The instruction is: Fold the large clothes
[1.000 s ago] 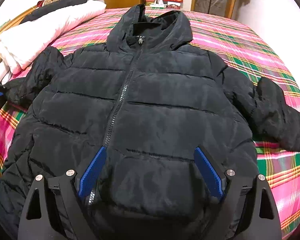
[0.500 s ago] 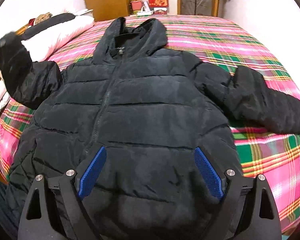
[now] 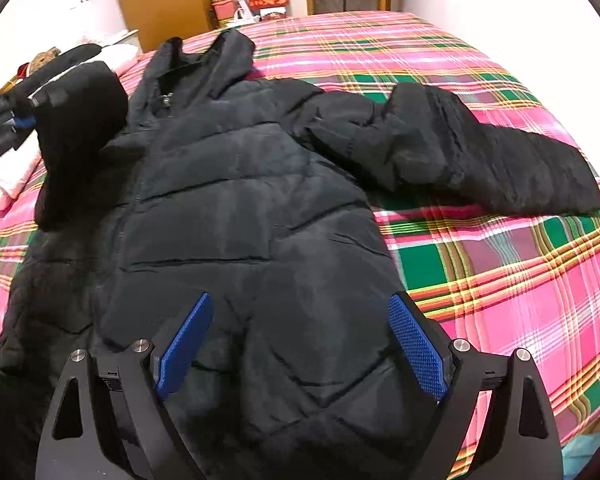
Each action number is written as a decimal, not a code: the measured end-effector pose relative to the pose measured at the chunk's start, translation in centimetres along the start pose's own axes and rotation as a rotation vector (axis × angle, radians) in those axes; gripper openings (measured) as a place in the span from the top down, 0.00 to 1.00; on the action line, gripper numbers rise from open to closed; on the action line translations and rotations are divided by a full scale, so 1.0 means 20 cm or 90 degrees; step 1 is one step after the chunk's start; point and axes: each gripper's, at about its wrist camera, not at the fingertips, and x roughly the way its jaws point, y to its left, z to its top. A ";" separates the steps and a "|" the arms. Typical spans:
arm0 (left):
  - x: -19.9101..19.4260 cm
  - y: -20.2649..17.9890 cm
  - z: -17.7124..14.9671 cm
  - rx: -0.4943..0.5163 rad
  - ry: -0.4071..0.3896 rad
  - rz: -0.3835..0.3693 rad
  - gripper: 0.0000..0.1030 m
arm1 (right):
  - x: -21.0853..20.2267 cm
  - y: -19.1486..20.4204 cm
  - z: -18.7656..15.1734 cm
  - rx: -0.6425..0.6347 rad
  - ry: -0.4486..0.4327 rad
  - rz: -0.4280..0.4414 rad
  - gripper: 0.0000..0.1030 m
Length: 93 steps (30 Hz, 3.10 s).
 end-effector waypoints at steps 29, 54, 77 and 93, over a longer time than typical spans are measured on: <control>-0.27 0.54 0.01 -0.126 -0.029 0.109 0.38 | 0.22 0.23 0.40 0.033 -0.014 0.080 0.14; -0.20 0.80 0.05 -0.184 -0.044 0.197 0.50 | 0.16 0.07 0.52 0.106 -0.097 0.064 0.53; -0.10 0.82 0.09 -0.165 -0.008 0.215 0.49 | 0.37 0.28 0.70 -0.030 -0.055 0.013 0.52; 0.07 0.77 0.04 -0.095 0.068 0.268 0.49 | 0.58 0.30 0.81 -0.028 0.003 0.026 0.52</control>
